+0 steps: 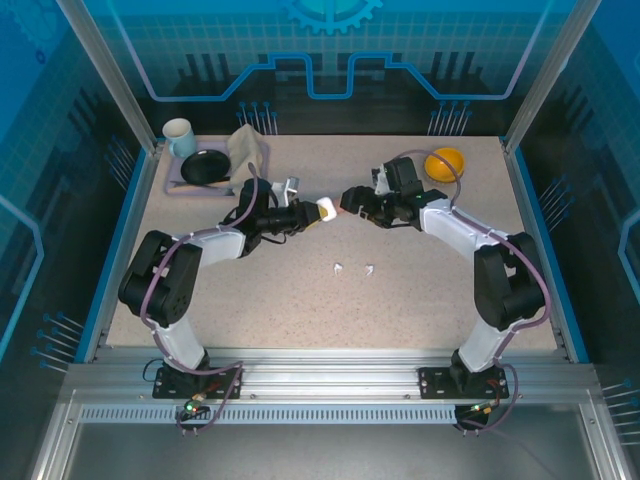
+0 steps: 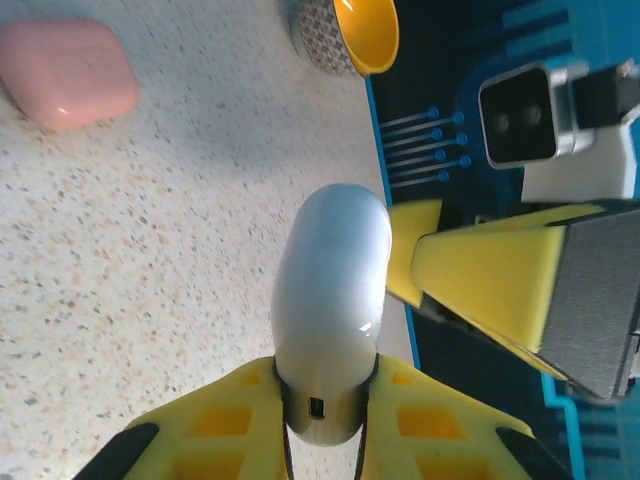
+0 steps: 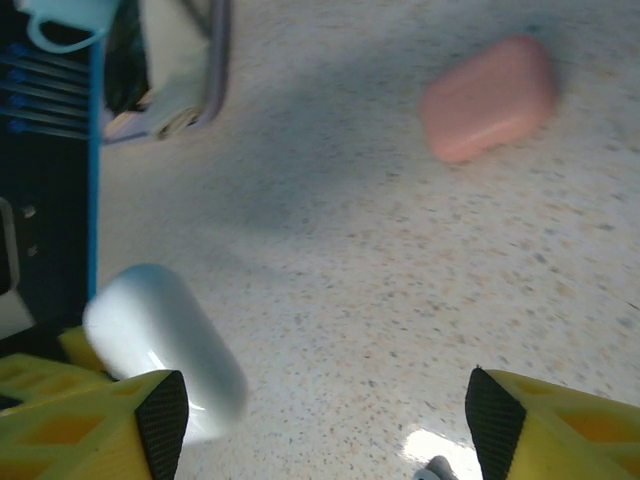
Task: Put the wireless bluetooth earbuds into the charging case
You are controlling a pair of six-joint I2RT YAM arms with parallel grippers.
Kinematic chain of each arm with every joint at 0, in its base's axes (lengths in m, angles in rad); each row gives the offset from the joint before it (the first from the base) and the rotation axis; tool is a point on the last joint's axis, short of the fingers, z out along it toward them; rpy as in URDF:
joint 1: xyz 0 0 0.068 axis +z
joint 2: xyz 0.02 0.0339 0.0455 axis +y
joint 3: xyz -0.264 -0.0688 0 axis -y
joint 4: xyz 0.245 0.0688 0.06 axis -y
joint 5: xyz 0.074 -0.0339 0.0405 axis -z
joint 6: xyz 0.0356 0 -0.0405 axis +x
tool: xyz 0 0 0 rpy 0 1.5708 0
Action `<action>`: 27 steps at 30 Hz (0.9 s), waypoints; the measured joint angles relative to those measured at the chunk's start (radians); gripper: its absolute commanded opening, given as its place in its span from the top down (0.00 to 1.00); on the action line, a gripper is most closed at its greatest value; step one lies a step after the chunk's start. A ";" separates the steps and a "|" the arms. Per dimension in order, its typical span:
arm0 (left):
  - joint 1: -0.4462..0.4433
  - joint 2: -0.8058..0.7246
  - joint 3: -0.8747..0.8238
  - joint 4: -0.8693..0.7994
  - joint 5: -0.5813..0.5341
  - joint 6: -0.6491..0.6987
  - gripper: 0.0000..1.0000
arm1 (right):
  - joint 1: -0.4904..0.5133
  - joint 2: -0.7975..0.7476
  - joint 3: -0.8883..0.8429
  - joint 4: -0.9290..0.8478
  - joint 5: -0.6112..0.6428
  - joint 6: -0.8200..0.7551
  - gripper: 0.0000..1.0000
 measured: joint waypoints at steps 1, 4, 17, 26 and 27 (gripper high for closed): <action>0.000 -0.002 0.003 -0.016 0.013 0.009 0.92 | -0.001 0.000 0.000 0.011 -0.020 -0.015 0.25; 0.000 -0.008 0.011 -0.060 0.039 0.034 0.92 | -0.001 0.001 0.000 0.053 -0.076 -0.052 0.26; 0.001 -0.019 0.031 -0.137 0.063 0.064 0.92 | 0.004 0.049 -0.029 0.108 -0.140 -0.091 0.29; 0.005 -0.019 0.031 -0.166 0.063 0.064 0.93 | -0.006 0.074 -0.034 0.106 -0.110 -0.092 0.32; 0.005 -0.019 0.031 -0.164 0.064 0.064 0.93 | -0.011 0.081 -0.034 0.101 -0.098 -0.093 0.33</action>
